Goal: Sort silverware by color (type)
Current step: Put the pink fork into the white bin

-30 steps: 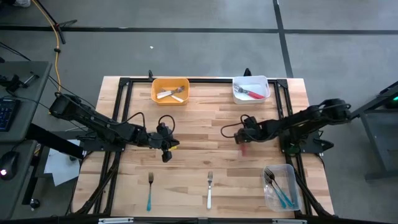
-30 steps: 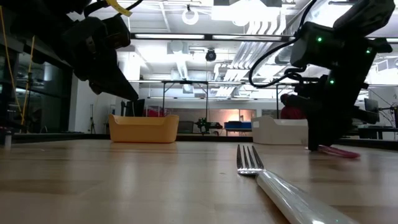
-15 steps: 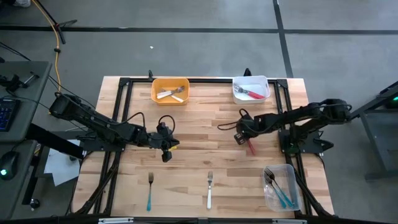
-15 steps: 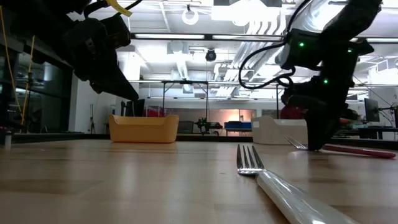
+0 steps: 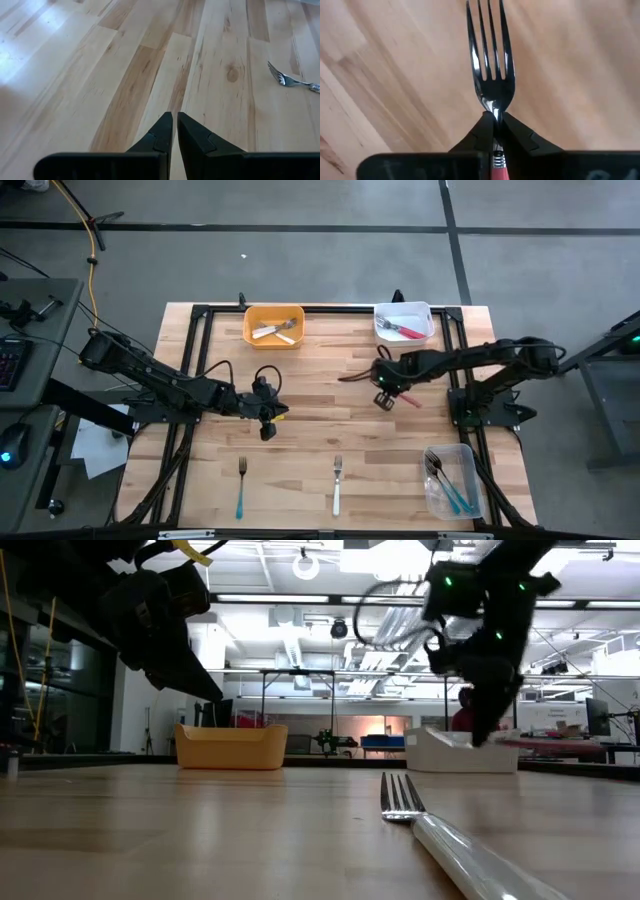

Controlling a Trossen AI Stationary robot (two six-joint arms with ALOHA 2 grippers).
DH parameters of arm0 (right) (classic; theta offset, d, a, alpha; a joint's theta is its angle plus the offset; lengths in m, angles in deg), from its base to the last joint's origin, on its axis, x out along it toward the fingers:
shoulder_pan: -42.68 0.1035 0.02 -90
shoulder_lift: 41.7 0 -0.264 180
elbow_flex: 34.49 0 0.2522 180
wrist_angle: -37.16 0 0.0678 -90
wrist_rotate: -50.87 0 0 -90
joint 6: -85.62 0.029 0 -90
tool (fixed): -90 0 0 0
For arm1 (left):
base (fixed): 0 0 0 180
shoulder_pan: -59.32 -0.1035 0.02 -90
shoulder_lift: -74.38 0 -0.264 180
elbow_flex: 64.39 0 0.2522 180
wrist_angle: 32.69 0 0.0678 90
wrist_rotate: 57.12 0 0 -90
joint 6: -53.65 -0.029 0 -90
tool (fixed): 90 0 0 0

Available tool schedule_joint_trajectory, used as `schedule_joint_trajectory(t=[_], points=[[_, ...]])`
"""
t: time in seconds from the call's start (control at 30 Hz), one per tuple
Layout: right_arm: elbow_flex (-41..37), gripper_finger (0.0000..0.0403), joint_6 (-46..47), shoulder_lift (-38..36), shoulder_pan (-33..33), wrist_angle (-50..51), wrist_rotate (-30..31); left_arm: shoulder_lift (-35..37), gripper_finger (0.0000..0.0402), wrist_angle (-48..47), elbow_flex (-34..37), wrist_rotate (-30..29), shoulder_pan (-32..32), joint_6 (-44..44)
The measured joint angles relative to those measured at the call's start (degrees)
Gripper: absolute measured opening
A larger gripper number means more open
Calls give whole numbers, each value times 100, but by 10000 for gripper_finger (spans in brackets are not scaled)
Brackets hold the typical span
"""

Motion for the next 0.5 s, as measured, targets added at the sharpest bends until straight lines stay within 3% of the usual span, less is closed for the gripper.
schedule_joint_trajectory(t=[0.2, 0.5], points=[[994, 15, -1240, -9, -623, 876, 880, 0, 19, 0, 0, 0, 0, -32], [1593, 15, -4094, 4, -2529, 553, 1094, 0, 19, 0, 0, 2, 0, -42]])
